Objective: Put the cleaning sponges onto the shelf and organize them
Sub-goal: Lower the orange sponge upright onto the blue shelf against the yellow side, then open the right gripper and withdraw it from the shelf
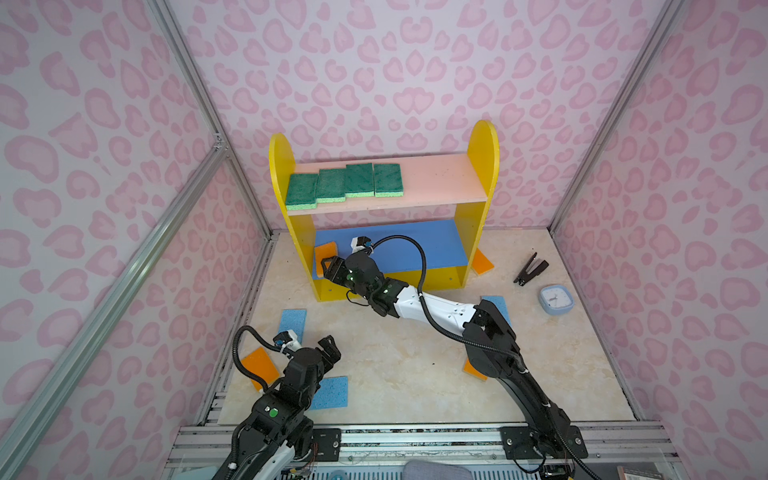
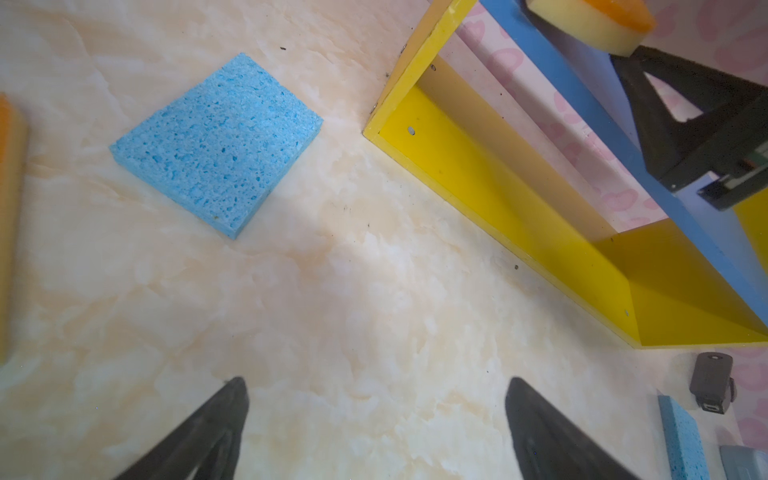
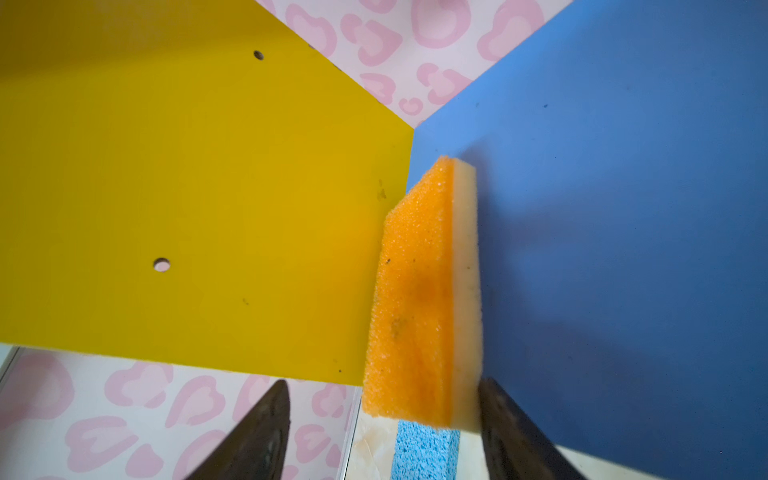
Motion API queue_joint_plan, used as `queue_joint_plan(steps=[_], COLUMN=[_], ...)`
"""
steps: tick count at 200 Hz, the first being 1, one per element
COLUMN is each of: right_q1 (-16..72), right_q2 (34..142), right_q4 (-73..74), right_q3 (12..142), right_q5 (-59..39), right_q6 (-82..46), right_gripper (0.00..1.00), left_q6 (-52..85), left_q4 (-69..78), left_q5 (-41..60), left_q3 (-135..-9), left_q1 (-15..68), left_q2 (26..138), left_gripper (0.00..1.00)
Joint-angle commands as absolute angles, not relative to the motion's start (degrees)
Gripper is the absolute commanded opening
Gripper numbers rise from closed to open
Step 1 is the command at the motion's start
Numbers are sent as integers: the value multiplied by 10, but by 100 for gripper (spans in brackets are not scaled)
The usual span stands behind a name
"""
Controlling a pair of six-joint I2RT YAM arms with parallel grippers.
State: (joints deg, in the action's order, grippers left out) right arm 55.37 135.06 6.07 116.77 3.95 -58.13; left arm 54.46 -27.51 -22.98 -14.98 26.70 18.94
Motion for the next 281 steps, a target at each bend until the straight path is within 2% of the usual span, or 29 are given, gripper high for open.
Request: queue_joint_plan(steps=[1,36,61,84,111,131,165,193,205,242,281], right_q1=[552,543,541,540,540,540,540,540,540,540,543], right_q2=[1362,1374,1391,1406,1413,1408,1402,1395,1393,1365,1258], right_q4=[19,8,-8,-27,-60,-74,-89,-97,-101,-96,-54], right_q3=[1176,1188,1213,1240,1270,1270,1262,1256,1255,1234,1111], right_q5=[30,9,-2,-9,-11,-9,-13,-9,-7,-7,-17], right_q6=[-558,-558,-561,-553,-527,-511,-492,-478,-473,-453,-423], right_gripper=[68,39,35,40,59,66,67,54,52,61,63], left_q6=[542,538,538,540,541,540,541,541,540,492,435], left_q4=[-280,-280,-284,-288,-295,-296,-296,-300,-301,-297,-293], left_q5=[-246,-248,-249,-250,-252,-255,-258,-260,-261,-240,-189], left_q3=[-163,-173,-175,-176,-176,-179,-183,-186,-188,-204,-244], left_q1=[266,266,266,266,266,266,266,266,266,266,266], left_q2=[195,207,205,201,198,197,197,198,197,209,266], left_gripper=[97,97,97,97,97,98,97,98,98,97,97])
